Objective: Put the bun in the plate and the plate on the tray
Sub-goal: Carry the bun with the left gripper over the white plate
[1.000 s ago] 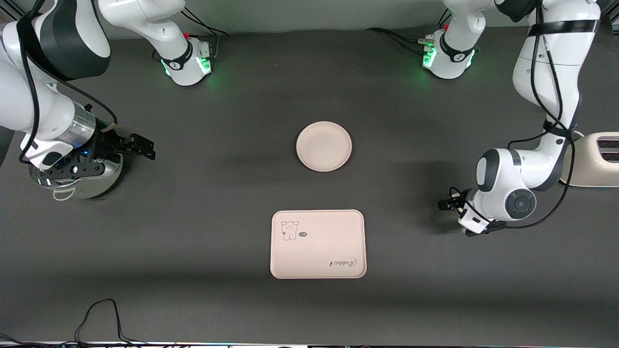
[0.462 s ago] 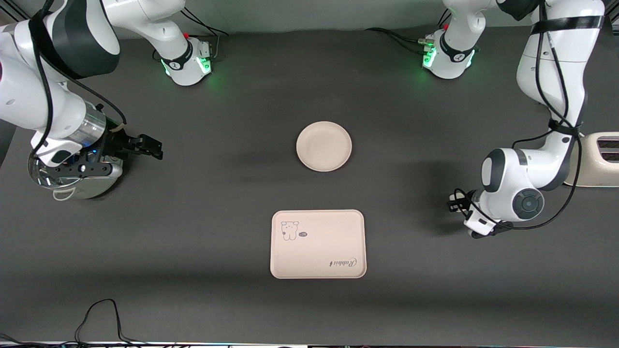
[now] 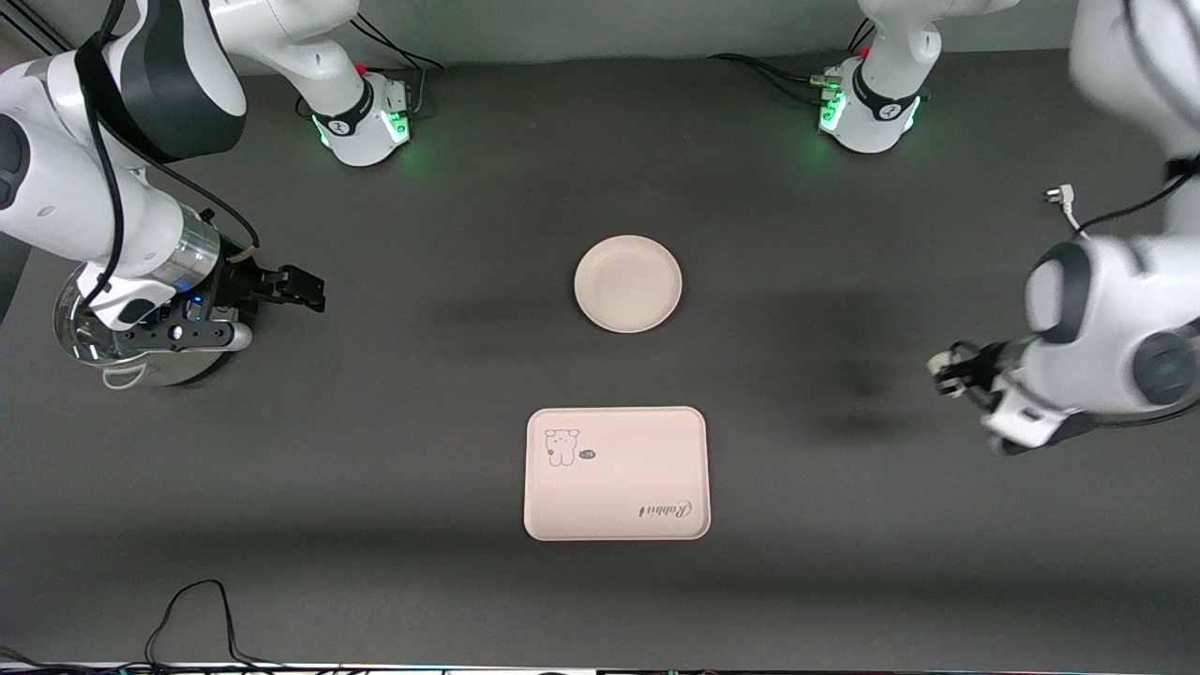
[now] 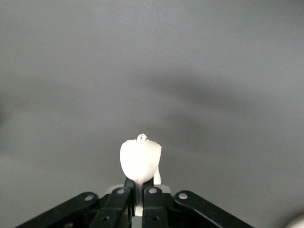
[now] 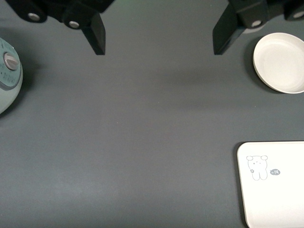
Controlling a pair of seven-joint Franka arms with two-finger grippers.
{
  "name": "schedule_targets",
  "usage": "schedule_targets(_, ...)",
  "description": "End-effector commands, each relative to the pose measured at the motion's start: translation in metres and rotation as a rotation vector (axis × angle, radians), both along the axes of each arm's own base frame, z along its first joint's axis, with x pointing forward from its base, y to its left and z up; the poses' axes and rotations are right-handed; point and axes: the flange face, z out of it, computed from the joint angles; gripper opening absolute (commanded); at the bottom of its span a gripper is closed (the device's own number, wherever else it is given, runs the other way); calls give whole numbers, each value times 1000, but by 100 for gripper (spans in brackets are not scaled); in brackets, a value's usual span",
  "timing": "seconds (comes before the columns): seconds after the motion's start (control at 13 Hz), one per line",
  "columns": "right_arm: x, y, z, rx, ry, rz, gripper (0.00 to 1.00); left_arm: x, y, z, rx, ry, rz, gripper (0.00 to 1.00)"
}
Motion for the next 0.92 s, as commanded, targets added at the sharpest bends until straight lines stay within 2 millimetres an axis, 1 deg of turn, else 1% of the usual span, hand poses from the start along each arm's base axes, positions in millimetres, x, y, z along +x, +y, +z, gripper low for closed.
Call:
schedule_targets(0.0,-4,4,-11,5,-13,-17,100,-39,-11,115,6,-57,-25,9)
schedule_targets(0.08,-2,6,-12,6,-21,-17,100,-52,-23,135,8,-64,-33,10)
schedule_targets(0.15,-3,5,-12,6,-18,-12,100,-63,-55,139,6,-43,-69,11)
schedule_targets(0.23,-6,3,-8,7,-14,-6,100,-73,-91,139,25,-33,-62,13)
schedule_targets(0.31,-9,-2,-4,6,4,-7,100,-81,-136,131,44,-22,-53,14)
schedule_targets(0.38,-11,-3,0,8,5,-8,100,-83,-168,117,34,0,-40,14)
schedule_targets(0.46,-13,-3,1,8,7,-9,100,-88,-208,103,-11,16,-11,14)
schedule_targets(0.54,-14,-3,-1,4,22,-14,100,-92,-243,92,-25,5,21,15)
schedule_targets(0.69,-12,-1,-3,-9,23,-8,98,-118,-330,61,-6,-10,34,17)
schedule_targets(0.77,-12,0,-1,-13,15,-1,98,-132,-371,33,7,-10,42,17)
schedule_targets(0.85,-12,1,-1,-14,17,1,98,-152,-411,2,38,-18,41,17)
